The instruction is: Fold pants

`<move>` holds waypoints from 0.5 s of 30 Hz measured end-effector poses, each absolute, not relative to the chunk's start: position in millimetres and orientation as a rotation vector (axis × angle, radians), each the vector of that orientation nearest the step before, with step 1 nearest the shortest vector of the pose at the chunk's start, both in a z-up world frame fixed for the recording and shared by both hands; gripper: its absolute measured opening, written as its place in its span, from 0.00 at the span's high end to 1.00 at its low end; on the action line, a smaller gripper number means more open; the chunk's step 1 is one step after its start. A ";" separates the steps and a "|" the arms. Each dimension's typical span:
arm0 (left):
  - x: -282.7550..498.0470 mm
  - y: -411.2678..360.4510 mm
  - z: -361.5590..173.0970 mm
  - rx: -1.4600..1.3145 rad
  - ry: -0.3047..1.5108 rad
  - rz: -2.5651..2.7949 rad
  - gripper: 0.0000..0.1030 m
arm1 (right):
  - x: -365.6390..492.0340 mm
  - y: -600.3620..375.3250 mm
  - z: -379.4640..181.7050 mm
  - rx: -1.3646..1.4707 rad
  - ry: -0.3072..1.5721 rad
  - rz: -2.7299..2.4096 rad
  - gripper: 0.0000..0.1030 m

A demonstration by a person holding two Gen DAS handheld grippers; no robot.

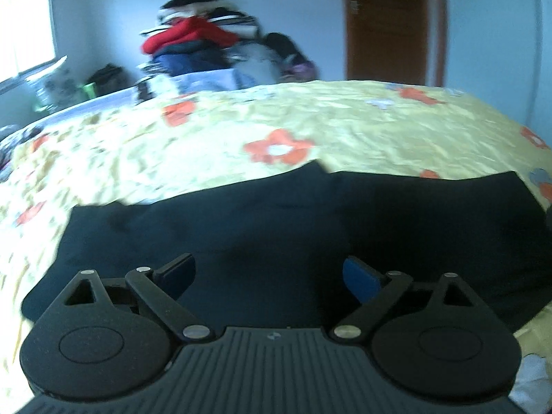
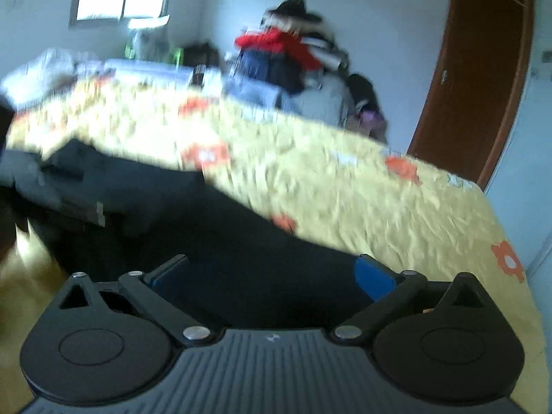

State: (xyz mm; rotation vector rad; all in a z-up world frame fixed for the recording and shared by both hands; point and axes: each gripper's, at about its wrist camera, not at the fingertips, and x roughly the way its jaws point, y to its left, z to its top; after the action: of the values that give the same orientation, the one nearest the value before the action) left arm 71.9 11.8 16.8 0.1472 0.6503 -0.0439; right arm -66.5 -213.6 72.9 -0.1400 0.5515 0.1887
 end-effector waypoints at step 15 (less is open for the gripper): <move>37.4 49.8 18.2 0.149 0.640 0.071 0.07 | -68.6 -137.5 81.4 0.108 0.689 0.155 0.00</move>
State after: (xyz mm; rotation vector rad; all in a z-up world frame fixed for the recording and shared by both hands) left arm 37.4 49.8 18.2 0.1491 0.6401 0.0706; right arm -68.6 -137.5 81.4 0.1080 0.6892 0.1552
